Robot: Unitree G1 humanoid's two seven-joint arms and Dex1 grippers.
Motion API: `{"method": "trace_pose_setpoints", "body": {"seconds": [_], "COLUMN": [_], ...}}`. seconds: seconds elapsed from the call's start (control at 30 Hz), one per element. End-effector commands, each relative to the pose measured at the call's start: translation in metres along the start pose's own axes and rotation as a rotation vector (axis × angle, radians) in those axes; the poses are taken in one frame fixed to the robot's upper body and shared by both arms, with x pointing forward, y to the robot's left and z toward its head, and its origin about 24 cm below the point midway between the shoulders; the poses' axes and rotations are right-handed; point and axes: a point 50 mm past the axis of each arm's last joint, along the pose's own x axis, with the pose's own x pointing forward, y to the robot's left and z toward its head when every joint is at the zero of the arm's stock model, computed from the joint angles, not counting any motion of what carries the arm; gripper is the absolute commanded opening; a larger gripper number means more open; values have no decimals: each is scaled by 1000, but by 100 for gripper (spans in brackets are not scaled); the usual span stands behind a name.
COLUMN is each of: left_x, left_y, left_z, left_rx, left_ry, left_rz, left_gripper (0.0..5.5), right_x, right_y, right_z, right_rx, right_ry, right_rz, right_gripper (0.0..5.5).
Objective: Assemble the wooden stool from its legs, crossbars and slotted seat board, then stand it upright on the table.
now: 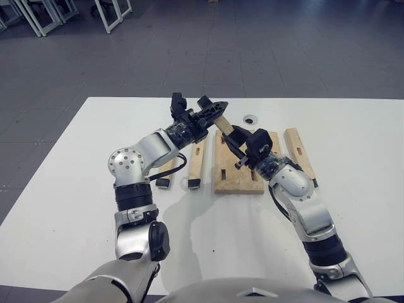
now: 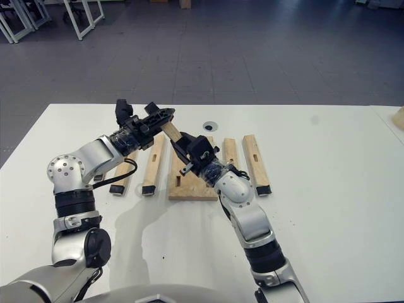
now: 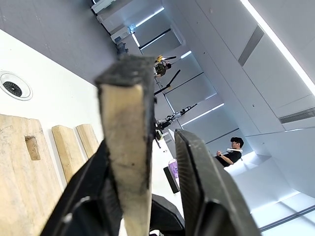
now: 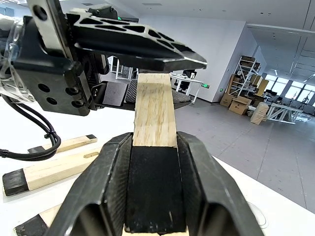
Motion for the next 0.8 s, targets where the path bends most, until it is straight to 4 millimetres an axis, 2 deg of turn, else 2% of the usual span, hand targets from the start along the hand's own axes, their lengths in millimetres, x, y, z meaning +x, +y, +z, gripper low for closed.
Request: {"method": "trace_pose_setpoints", "body": {"seconds": [0.03, 0.13, 0.37, 0.4, 0.63, 0.73, 0.8], "left_x": [2, 1, -2, -2, -6, -20, -38], "left_y": [-4, -5, -8, -9, -4, 1, 3], "left_z": [6, 3, 3, 4, 9, 24, 37], "left_rx": [18, 22, 30, 31, 110, 212, 286], "left_ry": [-13, -4, -3, -11, -63, -93, -119], "left_rz": [-12, -19, -59, -70, -16, 49, 73], "left_gripper": [91, 51, 47, 47, 42, 42, 42], "right_x": [1, 1, 1, 1, -2, -2, -3], "right_y": [-1, -1, 1, 2, 6, 2, -4], "right_z": [1, 1, 0, -1, -5, -6, -7], "right_rx": [-10, -7, 1, 17, 62, 57, 48], "right_ry": [6, 8, 15, 21, 56, 66, 73], "right_rz": [0, -2, 12, 21, 50, 39, 13], "right_gripper": [129, 129, 129, 165, 294, 353, 385]}}
